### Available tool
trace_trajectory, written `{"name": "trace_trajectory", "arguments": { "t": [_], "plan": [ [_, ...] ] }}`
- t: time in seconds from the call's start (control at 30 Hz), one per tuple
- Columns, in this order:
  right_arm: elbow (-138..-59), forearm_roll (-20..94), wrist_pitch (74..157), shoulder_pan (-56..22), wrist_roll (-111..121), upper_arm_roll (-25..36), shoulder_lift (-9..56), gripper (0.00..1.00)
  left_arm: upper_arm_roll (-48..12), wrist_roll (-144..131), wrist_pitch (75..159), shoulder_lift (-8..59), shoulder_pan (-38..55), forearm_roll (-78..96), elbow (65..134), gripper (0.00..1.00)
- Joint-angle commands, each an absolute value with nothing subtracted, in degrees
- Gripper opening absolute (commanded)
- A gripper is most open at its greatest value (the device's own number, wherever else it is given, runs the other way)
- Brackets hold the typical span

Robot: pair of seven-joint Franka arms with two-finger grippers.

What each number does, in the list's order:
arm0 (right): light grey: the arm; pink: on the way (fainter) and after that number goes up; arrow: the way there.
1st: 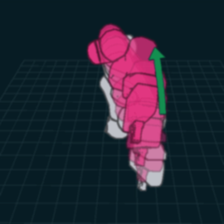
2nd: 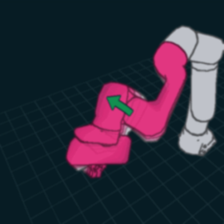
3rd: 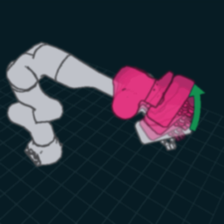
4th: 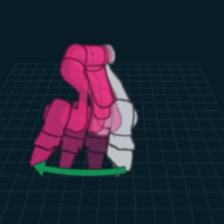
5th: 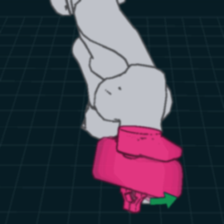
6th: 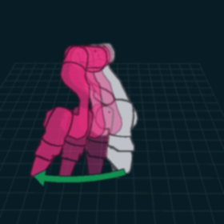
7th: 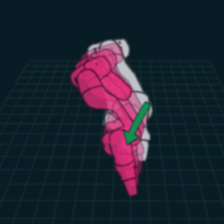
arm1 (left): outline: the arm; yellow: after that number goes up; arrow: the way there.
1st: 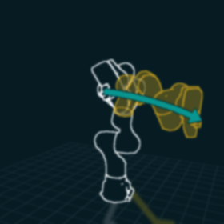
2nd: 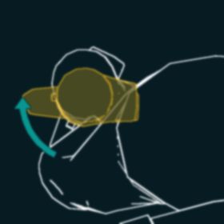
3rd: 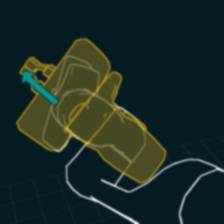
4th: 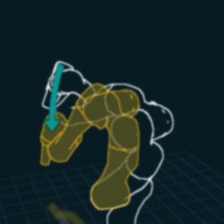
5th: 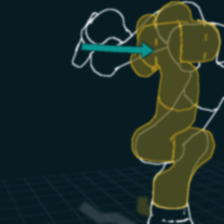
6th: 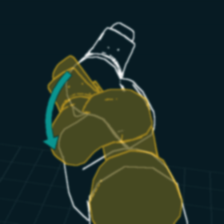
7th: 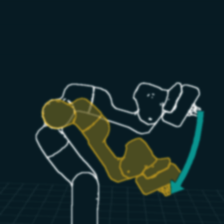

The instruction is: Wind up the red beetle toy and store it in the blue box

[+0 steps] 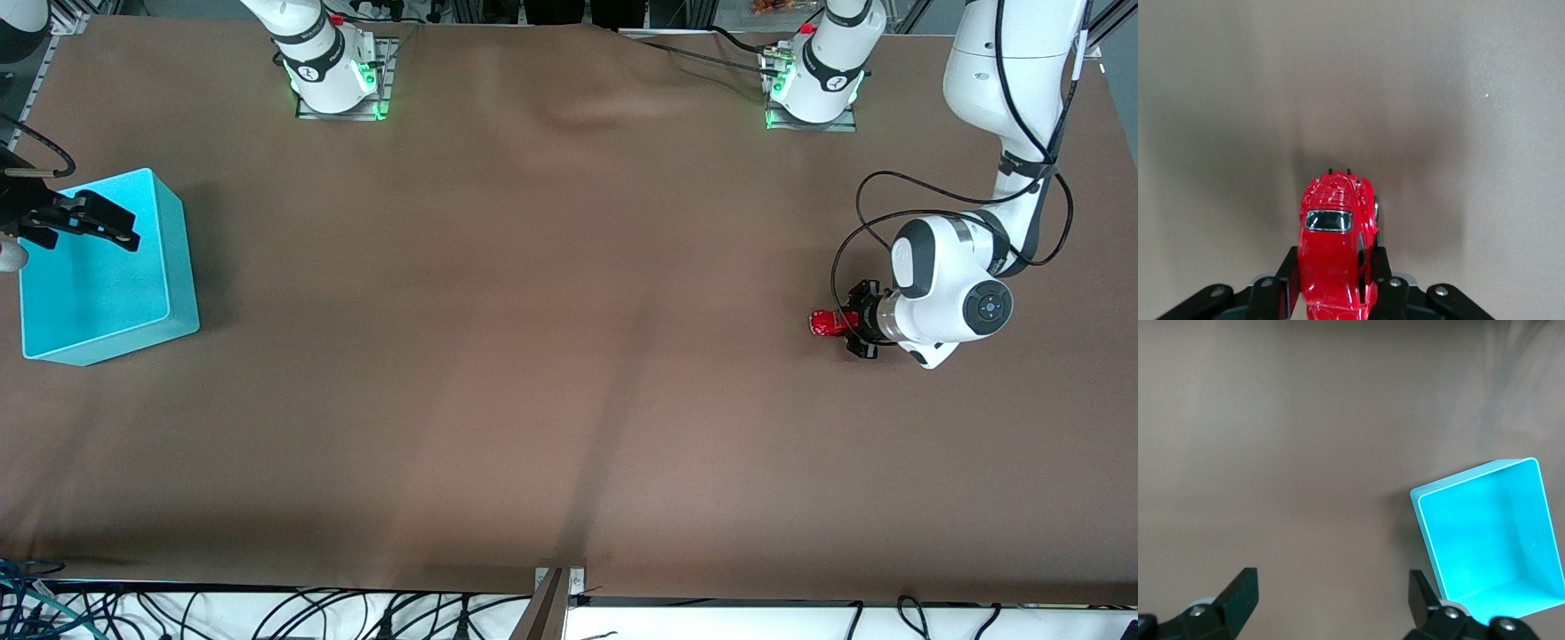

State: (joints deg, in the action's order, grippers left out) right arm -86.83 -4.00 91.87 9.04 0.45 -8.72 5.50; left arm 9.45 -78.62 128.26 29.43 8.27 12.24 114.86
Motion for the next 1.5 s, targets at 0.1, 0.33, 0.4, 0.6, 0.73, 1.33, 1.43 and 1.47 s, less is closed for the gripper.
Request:
{"name": "trace_trajectory", "arguments": {
  "t": [0.1, 0.33, 0.4, 0.6, 0.73, 1.33, 1.43, 1.47],
  "plan": [
    [-85.0, -4.0, 91.0, 8.9, 1.1, -8.8, 6.2, 1.0, 5.5, -84.3, 128.1, 27.3, 8.5, 13.6, 114.7, 0.0],
    [-85.0, -4.0, 91.0, 8.4, 1.1, -8.8, 6.2, 1.0, 0.2, -91.3, 128.1, 27.6, 8.6, 13.6, 114.5, 0.0],
    [-85.0, -4.0, 90.9, 8.4, 1.1, -8.8, 6.2, 1.0, -1.0, -93.6, 128.1, 27.9, 8.7, 13.5, 113.9, 0.0],
    [-85.0, -4.2, 90.7, 8.4, 1.1, -8.8, 6.2, 1.0, -3.2, -98.4, 128.4, 30.1, 8.9, 12.8, 113.6, 0.0],
    [-85.0, -4.2, 90.6, 8.4, 1.1, -8.8, 6.2, 1.0, -3.2, -97.9, 128.7, 31.6, 9.1, 12.7, 113.6, 0.0],
    [-85.0, -4.5, 90.6, 8.4, 1.1, -8.7, 6.0, 1.0, 0.8, -93.3, 128.7, 33.4, 6.8, 7.3, 113.1, 0.0],
    [-85.0, -4.4, 90.8, 8.4, 1.0, -8.8, 6.0, 1.0, 1.9, -90.6, 128.7, 33.4, 6.6, 7.3, 113.1, 0.0],
    [-85.0, -4.2, 90.9, 8.4, 0.8, -8.8, 6.0, 1.0, 2.3, -90.1, 128.7, 33.4, 6.6, 7.3, 113.1, 0.0]
  ]
}}
